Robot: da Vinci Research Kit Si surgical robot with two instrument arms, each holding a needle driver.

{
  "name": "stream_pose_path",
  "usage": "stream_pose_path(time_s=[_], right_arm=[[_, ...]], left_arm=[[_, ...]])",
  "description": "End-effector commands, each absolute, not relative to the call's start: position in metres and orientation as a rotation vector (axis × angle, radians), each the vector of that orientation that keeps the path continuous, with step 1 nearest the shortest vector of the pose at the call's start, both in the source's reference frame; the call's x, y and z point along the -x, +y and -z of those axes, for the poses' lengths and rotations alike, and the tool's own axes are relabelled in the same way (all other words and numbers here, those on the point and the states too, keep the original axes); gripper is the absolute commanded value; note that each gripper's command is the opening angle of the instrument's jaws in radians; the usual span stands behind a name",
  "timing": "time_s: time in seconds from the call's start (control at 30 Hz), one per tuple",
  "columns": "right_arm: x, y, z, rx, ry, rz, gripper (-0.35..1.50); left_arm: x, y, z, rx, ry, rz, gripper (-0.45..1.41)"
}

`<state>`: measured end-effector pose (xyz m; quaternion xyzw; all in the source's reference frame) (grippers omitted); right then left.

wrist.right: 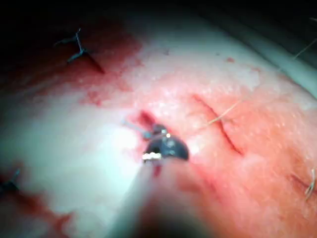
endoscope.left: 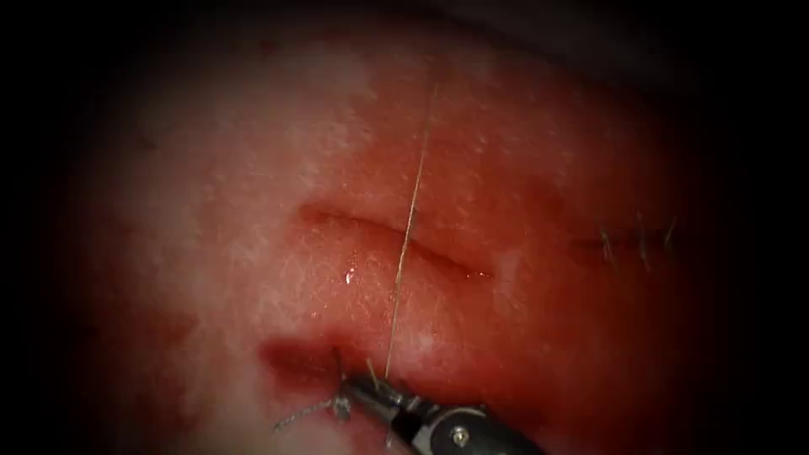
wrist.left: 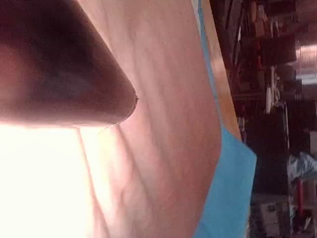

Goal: Wound Closure

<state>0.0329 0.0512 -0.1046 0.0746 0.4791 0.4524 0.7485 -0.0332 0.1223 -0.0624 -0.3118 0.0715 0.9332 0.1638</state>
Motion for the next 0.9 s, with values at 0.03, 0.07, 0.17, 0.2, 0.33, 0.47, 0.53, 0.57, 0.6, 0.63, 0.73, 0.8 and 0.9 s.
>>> stream_pose_path(time_s=[0.03,0.07,0.17,0.2,0.33,0.47,0.53,0.57,0.6,0.63,0.73,0.8,0.9], right_arm=[[-0.0335,0.0519,0.1045,-0.161,1.053,-0.988,-0.35],[-0.0333,0.0519,0.1044,-0.161,1.053,-0.987,-0.35],[-0.0332,0.0511,0.1045,-0.164,1.056,-0.978,-0.35],[-0.0332,0.0508,0.1046,-0.163,1.053,-0.977,-0.35],[-0.0336,0.0501,0.1051,-0.173,1.05,-0.969,-0.35],[-0.0337,0.05,0.105,-0.179,1.045,-0.965,-0.35],[-0.0337,0.0498,0.1049,-0.182,1.044,-0.96,-0.35],[-0.0337,0.0497,0.1049,-0.183,1.041,-0.959,-0.35],[-0.0337,0.0497,0.1049,-0.183,1.041,-0.959,-0.35],[-0.0337,0.0497,0.1049,-0.183,1.041,-0.959,-0.35],[-0.0338,0.0495,0.105,-0.189,1.043,-0.954,-0.35],[-0.0339,0.0494,0.105,-0.191,1.04,-0.953,-0.35],[-0.0342,0.0492,0.105,-0.196,1.039,-0.948,-0.35]], left_arm=[[0.0341,0.1233,0.0622,0.895,0.229,-2.665,-0.35],[0.0347,0.1233,0.0617,0.896,0.249,-2.678,-0.35],[0.036,0.1231,0.0605,0.882,0.306,-2.741,-0.35],[0.0363,0.123,0.0602,0.879,0.323,-2.763,-0.35],[0.0369,0.123,0.0597,0.87,0.363,-2.816,-0.35],[0.0374,0.1235,0.0594,0.862,0.369,-2.809,-0.35],[0.0377,0.1238,0.0592,0.855,0.375,-2.811,-0.35],[0.0378,0.124,0.0591,0.852,0.376,-2.809,-0.35],[0.038,0.1241,0.059,0.849,0.377,-2.808,-0.35],[0.0381,0.1243,0.0589,0.847,0.378,-2.807,-0.35],[0.0385,0.1247,0.0587,0.838,0.391,-2.818,-0.35],[0.0386,0.1249,0.0586,0.835,0.392,-2.817,-0.35],[0.0389,0.125,0.0583,0.824,0.388,-2.818,-0.35]])
